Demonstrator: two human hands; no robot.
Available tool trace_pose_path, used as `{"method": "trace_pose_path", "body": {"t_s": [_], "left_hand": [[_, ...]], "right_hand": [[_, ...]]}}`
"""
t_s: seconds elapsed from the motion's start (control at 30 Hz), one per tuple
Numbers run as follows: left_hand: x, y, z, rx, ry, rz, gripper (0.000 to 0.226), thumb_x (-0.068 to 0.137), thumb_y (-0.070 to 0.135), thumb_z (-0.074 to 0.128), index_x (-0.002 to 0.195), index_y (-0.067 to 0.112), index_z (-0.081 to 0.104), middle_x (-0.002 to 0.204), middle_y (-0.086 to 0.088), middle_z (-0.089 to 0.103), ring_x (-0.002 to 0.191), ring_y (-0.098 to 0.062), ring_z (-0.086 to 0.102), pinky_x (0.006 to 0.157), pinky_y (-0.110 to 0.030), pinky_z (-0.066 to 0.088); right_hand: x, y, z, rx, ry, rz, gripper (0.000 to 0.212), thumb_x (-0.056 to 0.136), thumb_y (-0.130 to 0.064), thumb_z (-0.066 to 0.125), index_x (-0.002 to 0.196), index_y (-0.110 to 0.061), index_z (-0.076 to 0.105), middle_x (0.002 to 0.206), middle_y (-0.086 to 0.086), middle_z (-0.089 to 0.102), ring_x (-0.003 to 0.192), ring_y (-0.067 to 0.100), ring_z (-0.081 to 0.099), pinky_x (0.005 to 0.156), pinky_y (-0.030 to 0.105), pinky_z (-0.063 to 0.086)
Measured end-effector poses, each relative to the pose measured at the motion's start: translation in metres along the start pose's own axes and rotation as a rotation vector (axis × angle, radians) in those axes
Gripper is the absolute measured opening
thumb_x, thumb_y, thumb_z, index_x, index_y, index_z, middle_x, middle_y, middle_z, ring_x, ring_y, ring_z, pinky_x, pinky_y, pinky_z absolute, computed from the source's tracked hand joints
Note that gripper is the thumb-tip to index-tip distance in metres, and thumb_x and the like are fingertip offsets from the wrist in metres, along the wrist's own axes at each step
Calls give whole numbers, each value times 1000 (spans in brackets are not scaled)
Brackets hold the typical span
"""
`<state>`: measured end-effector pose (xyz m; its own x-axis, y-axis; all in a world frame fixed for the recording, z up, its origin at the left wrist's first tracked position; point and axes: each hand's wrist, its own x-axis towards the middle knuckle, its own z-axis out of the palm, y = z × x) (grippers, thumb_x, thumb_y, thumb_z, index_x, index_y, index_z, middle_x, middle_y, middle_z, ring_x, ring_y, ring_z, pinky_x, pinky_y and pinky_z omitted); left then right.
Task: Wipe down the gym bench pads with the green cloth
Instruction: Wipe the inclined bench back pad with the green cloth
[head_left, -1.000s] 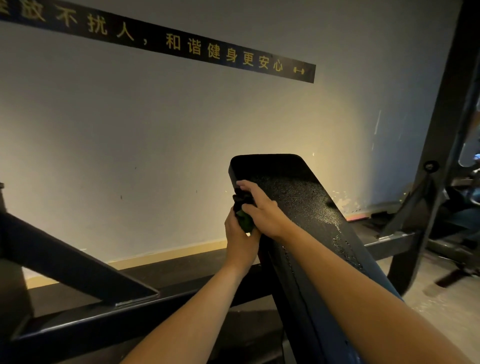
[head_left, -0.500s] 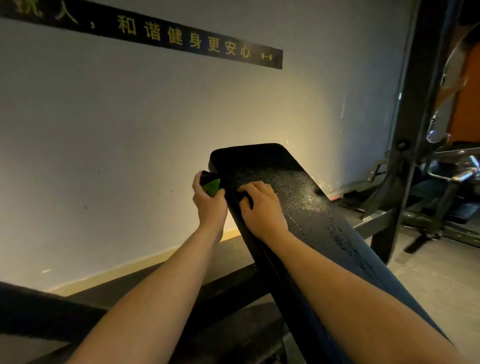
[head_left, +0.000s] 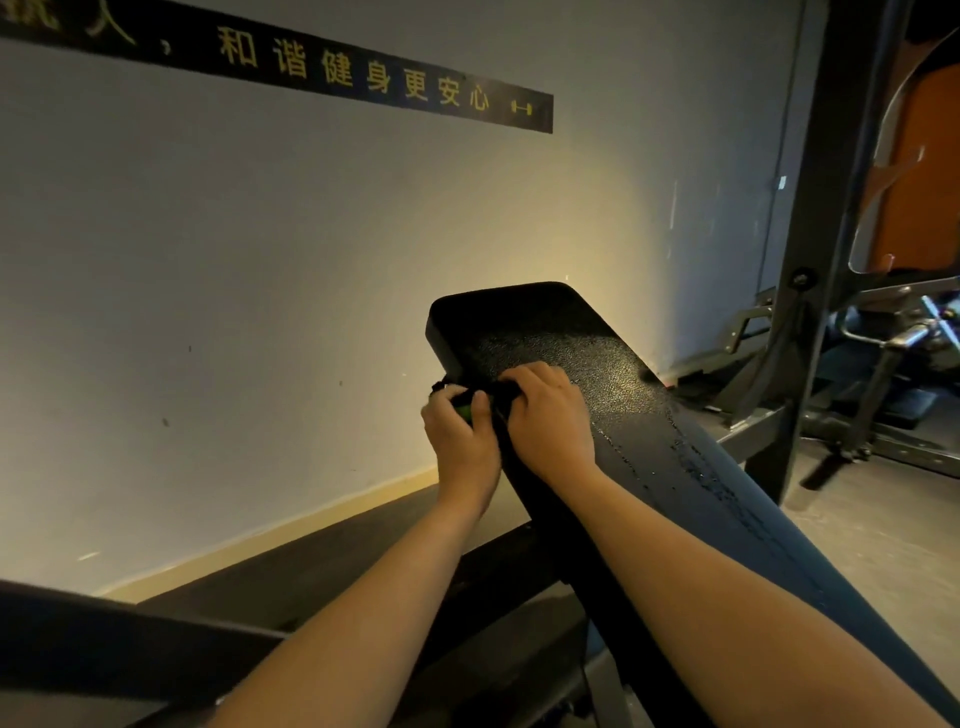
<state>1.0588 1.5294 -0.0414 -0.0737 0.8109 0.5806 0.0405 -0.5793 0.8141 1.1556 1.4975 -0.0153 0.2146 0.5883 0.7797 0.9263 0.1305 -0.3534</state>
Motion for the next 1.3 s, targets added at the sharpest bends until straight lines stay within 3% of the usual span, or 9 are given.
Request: {"method": "trace_pose_path", "body": {"t_s": [0.1, 0.47, 0.63, 0.7, 0.8, 0.97, 1.03, 1.13, 1.3], "left_hand": [[44, 5, -6, -77, 71, -35, 28, 102, 22, 53, 128, 20, 44, 135, -1, 42, 124, -16, 46, 100, -19, 41], [54, 7, 20, -148, 36, -138, 27, 97, 21, 54, 119, 25, 39, 131, -5, 41, 117, -21, 50, 101, -39, 49], [8, 5, 18, -110, -6, -101, 22, 100, 20, 49, 121, 16, 41, 125, -1, 38, 109, -10, 48, 93, -22, 47], [-3, 3, 19, -94, 5, -98, 21, 100, 19, 49, 119, 13, 42, 125, -4, 39, 109, -13, 49, 92, -25, 48], [-25, 5, 23, -71, 30, -108, 17, 101, 18, 48, 117, 13, 44, 121, -2, 39, 105, -9, 48, 82, -15, 42], [-88, -5, 22, -61, -1, -9, 19, 103, 19, 48, 104, 37, 39, 116, 10, 40, 103, 5, 47, 84, -8, 41], [-96, -6, 20, -17, -16, 16, 21, 103, 21, 49, 104, 38, 38, 117, 13, 41, 106, 8, 45, 87, -6, 39], [-71, 4, 15, 8, 52, -13, 17, 102, 26, 52, 115, 29, 40, 128, 3, 45, 115, -6, 48, 98, -20, 41], [-11, 24, 25, -45, 61, -221, 37, 104, 39, 45, 133, 19, 36, 131, -5, 47, 118, -20, 52, 98, -34, 47]], "right_hand": [[2, 3, 3, -16, 23, -17, 33, 90, -9, 49, 117, -18, 67, 118, -1, 63, 110, 22, 53, 91, 42, 45], [2, 3, 2, -28, 15, 4, 35, 90, -12, 48, 117, -20, 67, 118, -1, 63, 110, 22, 55, 86, 40, 47], [0, 4, -4, 50, -3, 115, 34, 92, -13, 45, 117, -26, 65, 118, -5, 61, 105, 20, 57, 79, 39, 49], [-3, 2, -7, 51, -16, 117, 34, 93, -11, 44, 117, -24, 64, 119, -5, 60, 107, 19, 56, 75, 35, 45], [-11, 2, -11, 69, -68, 96, 36, 93, -8, 46, 120, -22, 64, 122, -4, 59, 109, 18, 55, 72, 31, 37], [-29, 22, -23, -83, -129, -145, 43, 93, -8, 49, 131, -21, 63, 131, -2, 63, 122, 21, 51, 96, 36, 37], [-37, 30, -30, -132, -140, -166, 43, 93, -11, 49, 132, -21, 63, 133, -2, 63, 124, 21, 50, 97, 38, 38], [-57, 33, -32, -167, -105, -151, 40, 93, -16, 49, 131, -18, 62, 126, 1, 64, 117, 24, 55, 90, 39, 43], [-71, 40, -32, -111, -13, -140, 34, 93, -18, 51, 125, -17, 63, 116, 1, 64, 111, 23, 57, 85, 40, 45]]}}
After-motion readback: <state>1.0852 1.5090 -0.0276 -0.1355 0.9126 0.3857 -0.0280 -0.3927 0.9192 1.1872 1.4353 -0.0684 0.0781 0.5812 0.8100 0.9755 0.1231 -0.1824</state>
